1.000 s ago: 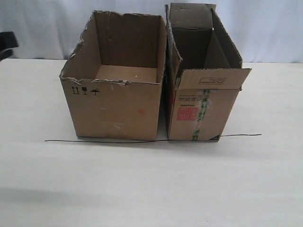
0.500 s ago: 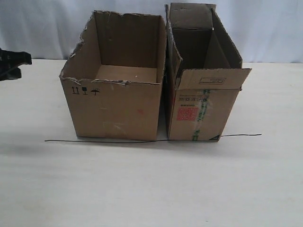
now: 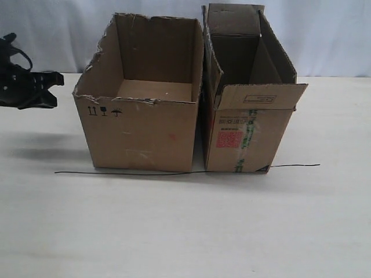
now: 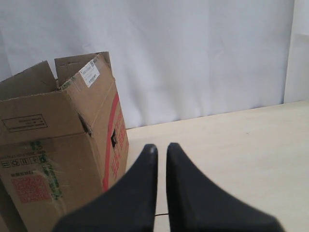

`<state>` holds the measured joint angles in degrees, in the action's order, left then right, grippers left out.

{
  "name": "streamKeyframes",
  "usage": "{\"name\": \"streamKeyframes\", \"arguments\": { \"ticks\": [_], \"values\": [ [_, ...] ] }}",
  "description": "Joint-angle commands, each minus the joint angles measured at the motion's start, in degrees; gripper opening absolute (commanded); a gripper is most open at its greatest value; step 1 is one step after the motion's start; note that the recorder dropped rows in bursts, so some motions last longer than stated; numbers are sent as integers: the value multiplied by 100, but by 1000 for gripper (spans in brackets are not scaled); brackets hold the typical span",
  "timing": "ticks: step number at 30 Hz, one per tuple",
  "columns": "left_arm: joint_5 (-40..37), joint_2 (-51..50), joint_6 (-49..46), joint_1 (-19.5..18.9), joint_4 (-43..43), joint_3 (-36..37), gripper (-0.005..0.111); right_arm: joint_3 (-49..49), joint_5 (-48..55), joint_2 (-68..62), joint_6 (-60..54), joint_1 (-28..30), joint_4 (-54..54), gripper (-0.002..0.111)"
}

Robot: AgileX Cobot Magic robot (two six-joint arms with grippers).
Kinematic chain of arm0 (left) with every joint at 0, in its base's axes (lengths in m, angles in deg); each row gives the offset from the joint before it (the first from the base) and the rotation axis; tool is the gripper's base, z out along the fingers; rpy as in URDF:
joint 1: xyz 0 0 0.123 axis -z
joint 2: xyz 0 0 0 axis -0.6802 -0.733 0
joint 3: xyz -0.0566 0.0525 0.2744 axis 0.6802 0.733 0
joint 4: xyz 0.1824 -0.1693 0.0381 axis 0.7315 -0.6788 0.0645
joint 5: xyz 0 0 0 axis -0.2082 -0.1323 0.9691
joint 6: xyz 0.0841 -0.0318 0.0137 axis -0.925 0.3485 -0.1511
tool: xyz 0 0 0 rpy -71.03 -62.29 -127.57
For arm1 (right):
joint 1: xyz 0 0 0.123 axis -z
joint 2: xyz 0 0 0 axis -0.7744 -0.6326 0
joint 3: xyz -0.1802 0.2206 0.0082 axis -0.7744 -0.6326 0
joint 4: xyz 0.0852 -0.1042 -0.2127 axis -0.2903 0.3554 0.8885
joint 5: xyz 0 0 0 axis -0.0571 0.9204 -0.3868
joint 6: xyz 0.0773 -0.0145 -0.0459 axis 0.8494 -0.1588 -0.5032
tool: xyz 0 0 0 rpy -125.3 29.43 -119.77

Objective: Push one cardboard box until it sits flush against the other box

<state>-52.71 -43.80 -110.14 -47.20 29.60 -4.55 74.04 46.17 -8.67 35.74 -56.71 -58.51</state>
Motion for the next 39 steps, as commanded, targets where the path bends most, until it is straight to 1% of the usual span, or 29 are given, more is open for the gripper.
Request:
{"name": "streamKeyframes", "arguments": {
  "ticks": [1, 2, 4, 5, 7, 8, 10, 12, 14, 18, 25, 34, 39],
  "values": [
    [266, -116, -102, 336, -83, -67, 0, -21, -17, 32, -18, 46, 23, 5],
    [317, -116, -102, 375, -83, -78, 0, -21, -17, 32, -18, 46, 23, 5],
    [161, -116, -139, 340, -235, -136, 0, -21, -17, 32, -18, 46, 23, 5],
    [-135, -116, -525, 209, -618, -196, 0, -21, -17, 32, -18, 46, 23, 5],
    [-752, -116, -1660, -40, -1763, -238, 0, -21, -17, 32, -18, 46, 23, 5],
    [-1052, -116, -2055, -154, -2362, -238, 0, -21, -17, 32, -18, 46, 23, 5],
    [-1197, -128, -2181, -193, -2672, -238, 0, -21, -17, 32, -18, 46, 23, 5],
    [-1239, -154, -2210, -164, -2760, -238, 0, -21, -17, 32, -18, 46, 23, 5],
    [-1642, -343, -2385, -120, -3039, -238, 0, -21, -17, 32, -18, 46, 23, 5],
    [-1851, -589, -2523, -103, -3401, -238, 0, -21, -17, 32, -18, 46, 23, 5],
    [-2316, -825, -3063, -103, -4243, -238, 0, -21, -17, 32, -18, 46, 23, 5],
    [-2651, -982, -3074, -93, -4313, -238, 0, -21, -17, 32, -18, 46, 23, 5],
    [-2679, -1034, -3074, -93, -4348, -238, 0, -21, -17, 32, -18, 46, 23, 5]
  ]
}}
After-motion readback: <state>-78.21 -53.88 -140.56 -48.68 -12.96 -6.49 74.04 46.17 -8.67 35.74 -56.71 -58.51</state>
